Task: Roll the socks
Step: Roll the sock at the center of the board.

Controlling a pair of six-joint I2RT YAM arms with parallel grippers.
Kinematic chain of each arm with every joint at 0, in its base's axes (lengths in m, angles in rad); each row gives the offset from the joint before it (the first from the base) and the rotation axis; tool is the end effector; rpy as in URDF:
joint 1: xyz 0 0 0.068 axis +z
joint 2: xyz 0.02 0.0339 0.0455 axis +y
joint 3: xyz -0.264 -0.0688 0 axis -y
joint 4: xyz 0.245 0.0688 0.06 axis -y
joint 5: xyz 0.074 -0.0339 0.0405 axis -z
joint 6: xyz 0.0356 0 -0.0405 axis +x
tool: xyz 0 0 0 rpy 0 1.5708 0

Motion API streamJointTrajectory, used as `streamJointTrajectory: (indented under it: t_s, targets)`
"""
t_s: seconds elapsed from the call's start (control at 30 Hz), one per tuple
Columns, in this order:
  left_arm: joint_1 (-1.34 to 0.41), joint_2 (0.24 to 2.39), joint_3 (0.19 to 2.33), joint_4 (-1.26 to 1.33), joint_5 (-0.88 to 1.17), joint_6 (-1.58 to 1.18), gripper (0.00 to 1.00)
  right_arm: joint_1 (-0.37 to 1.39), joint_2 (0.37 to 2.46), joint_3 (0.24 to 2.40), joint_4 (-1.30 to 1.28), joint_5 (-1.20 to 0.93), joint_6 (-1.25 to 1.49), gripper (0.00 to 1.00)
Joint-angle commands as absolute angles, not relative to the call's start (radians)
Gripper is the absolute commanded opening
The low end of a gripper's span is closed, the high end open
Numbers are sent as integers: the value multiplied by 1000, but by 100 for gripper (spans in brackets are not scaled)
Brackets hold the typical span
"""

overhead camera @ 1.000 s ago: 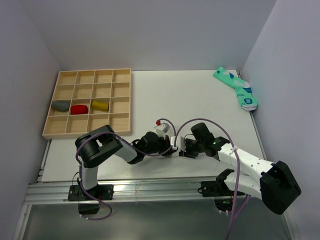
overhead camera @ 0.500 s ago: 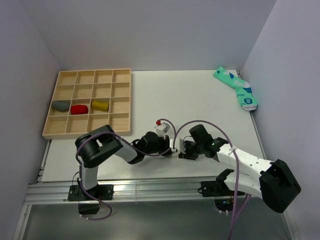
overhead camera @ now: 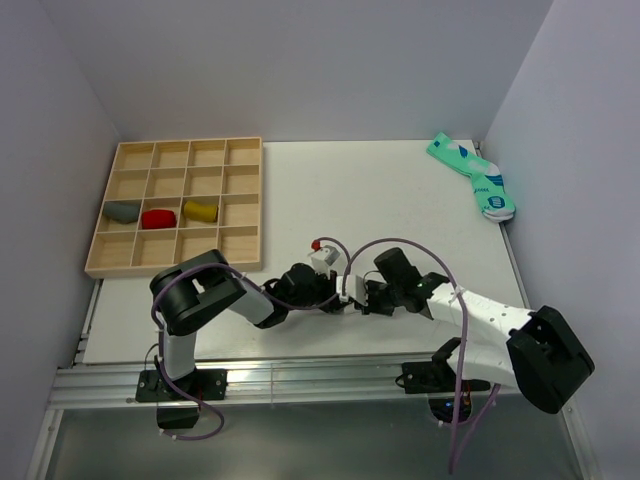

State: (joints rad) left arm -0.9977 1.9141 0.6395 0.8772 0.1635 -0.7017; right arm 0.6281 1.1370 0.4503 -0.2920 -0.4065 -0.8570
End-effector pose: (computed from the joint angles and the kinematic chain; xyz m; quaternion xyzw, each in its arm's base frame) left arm 0.1786 -0.2875 0.1030 0.1671 0.8143 -0.4593 0.3132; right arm 0.1504 0.1266 0.1556 -0.6768 0.6504 0.1592 0.3059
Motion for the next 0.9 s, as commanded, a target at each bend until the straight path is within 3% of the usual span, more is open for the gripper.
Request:
streamJointTrajectory:
  t_s: [0.0, 0.2, 0.3, 0.67, 0.87]
  targets:
    - [-997, 1925, 578, 733, 163, -689, 10, 632, 1172, 497, -323, -437, -822, 17]
    - [-931, 1858, 488, 885, 221, -755, 32, 632, 1259, 598, -465, -485, -799, 14]
    - [-904, 1818, 457, 920, 221, -775, 35, 632, 1298, 623, -495, -502, -781, 13]
    - [-856, 1643, 301, 1071, 155, -850, 35, 632, 1482, 748, -641, -543, -761, 13]
    - [-856, 1585, 178, 1227, 150, -848, 31, 621, 1692, 998, -869, -636, -776, 13]
